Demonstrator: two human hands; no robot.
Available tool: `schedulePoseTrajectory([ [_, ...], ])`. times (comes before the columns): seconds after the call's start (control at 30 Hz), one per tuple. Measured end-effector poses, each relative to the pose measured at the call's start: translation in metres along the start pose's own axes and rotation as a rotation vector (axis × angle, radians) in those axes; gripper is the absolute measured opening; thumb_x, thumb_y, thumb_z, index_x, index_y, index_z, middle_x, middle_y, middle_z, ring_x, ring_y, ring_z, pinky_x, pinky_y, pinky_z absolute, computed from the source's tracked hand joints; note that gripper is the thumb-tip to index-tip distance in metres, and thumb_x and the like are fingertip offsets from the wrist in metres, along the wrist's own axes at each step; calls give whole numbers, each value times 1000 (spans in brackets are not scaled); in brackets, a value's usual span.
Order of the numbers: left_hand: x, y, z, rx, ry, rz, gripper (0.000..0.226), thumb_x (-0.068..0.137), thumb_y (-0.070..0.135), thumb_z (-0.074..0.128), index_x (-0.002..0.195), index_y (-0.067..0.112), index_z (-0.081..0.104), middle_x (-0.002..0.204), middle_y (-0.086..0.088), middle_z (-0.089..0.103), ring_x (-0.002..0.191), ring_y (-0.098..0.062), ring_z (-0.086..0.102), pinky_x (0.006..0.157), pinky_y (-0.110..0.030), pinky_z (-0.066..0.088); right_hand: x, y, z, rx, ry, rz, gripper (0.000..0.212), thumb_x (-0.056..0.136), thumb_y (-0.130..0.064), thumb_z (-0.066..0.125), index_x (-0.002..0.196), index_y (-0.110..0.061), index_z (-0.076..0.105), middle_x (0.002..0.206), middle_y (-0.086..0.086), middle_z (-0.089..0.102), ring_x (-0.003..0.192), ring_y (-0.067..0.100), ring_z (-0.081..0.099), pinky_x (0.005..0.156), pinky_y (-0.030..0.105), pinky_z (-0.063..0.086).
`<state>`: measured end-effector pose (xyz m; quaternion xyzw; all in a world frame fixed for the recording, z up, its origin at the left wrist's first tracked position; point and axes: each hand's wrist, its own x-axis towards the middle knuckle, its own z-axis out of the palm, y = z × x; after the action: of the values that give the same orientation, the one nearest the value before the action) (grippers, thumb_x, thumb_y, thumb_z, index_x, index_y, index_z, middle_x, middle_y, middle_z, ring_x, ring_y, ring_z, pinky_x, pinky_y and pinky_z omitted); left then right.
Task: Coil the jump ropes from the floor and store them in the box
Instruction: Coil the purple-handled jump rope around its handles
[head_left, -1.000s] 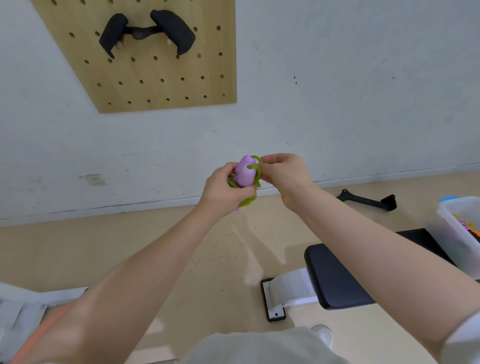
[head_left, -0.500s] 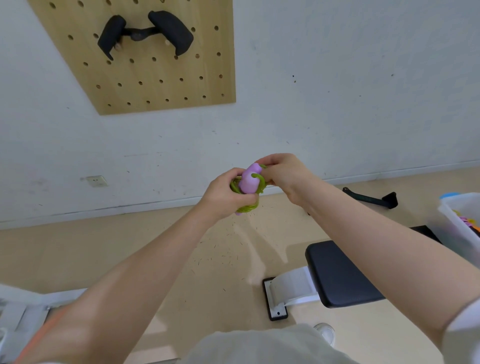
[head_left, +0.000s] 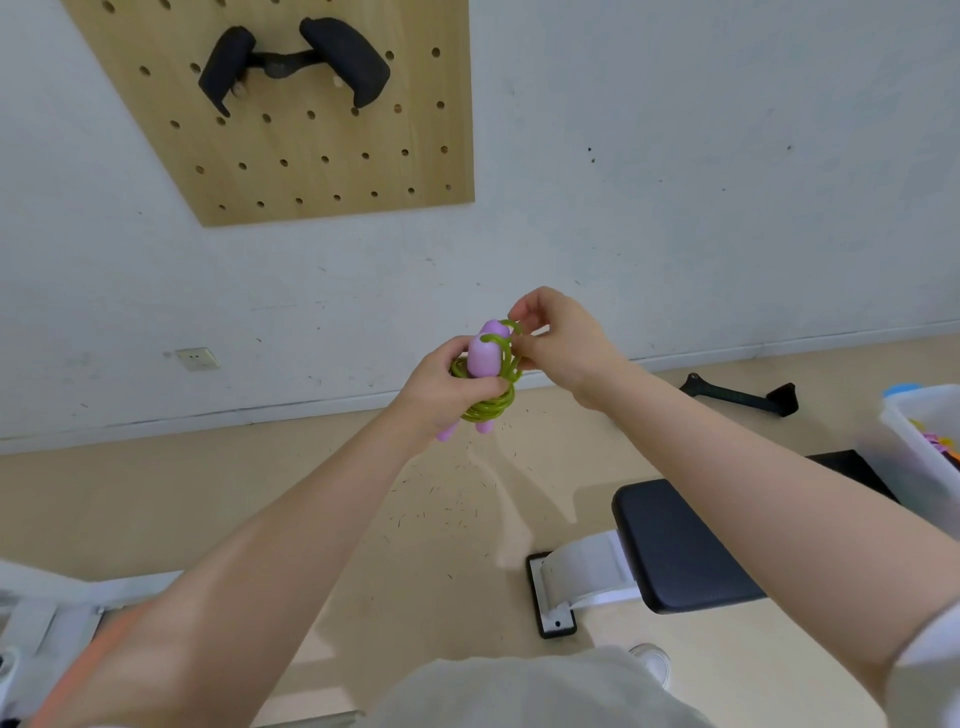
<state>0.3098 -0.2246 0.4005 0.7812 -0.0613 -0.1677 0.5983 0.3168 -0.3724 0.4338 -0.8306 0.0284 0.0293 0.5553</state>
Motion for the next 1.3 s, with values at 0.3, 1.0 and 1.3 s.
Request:
schedulePoseTrajectory([
  [0.3,-2,-3,-4,21,-5,-23,48,66,19,64,113,23,55,81,-8,67,66,-36,67,42,-30,29,-6,-2,5,-112,16,-107,33,74,6,56,85,-24,59,108,6,44,88,20,52,76,29,51],
  [1.0,-12,-24,-9,-157,193,13,24,94,9,51,116,0,48,79,-22,58,31,-11,50,46,-24,41,20,-14,-4,-299,-483,59,28,92,-22,45,64,-16,41,61,1,38,55,16,38,54,26,27],
  [1.3,17,-7,15,-466,343,-317,22,89,28,41,87,11,55,51,-38,54,34,-31,45,38,-22,34,-4,26,20,-544,-32,-284,46,91,-26,49,49,-18,31,50,-3,33,52,17,36,51,30,24],
])
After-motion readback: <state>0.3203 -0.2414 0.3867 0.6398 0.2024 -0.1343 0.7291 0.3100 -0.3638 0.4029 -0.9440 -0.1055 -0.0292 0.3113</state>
